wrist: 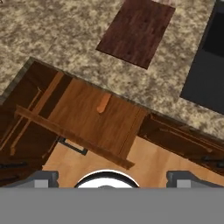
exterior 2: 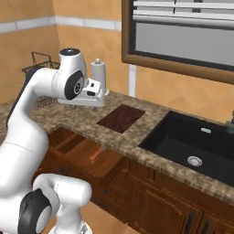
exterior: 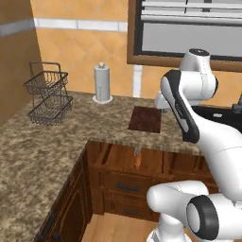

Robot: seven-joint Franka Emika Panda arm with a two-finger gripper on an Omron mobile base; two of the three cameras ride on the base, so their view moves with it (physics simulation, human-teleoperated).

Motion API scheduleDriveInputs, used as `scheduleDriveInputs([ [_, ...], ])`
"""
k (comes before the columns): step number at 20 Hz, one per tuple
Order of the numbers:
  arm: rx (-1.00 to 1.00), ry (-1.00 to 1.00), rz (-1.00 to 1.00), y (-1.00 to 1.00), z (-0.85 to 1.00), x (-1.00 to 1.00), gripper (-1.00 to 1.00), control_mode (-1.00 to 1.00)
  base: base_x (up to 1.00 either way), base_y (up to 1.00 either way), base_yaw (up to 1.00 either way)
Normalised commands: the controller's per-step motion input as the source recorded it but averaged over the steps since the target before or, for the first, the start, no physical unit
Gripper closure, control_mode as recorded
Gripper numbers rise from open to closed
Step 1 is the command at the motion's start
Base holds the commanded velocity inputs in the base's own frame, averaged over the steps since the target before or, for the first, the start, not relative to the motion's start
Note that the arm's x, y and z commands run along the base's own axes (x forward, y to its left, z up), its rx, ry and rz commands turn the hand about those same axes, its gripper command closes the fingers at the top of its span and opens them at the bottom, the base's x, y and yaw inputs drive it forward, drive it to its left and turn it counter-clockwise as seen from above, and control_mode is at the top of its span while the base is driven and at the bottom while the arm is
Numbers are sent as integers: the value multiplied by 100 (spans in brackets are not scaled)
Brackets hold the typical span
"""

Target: Pick up the knife from the drawer and place it on the cutting board. Then place the meat from the plate to the cutting board.

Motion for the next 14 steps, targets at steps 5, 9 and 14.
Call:
scheduleDriveInputs([
  [5, 0, 0, 0, 0, 0, 0, -100, 100, 33, -54, 47],
  [9, 0, 0, 0, 0, 0, 0, -100, 100, 32, -77, 37],
  [14, 0, 0, 0, 0, 0, 0, -100, 100, -18, -74, 30],
])
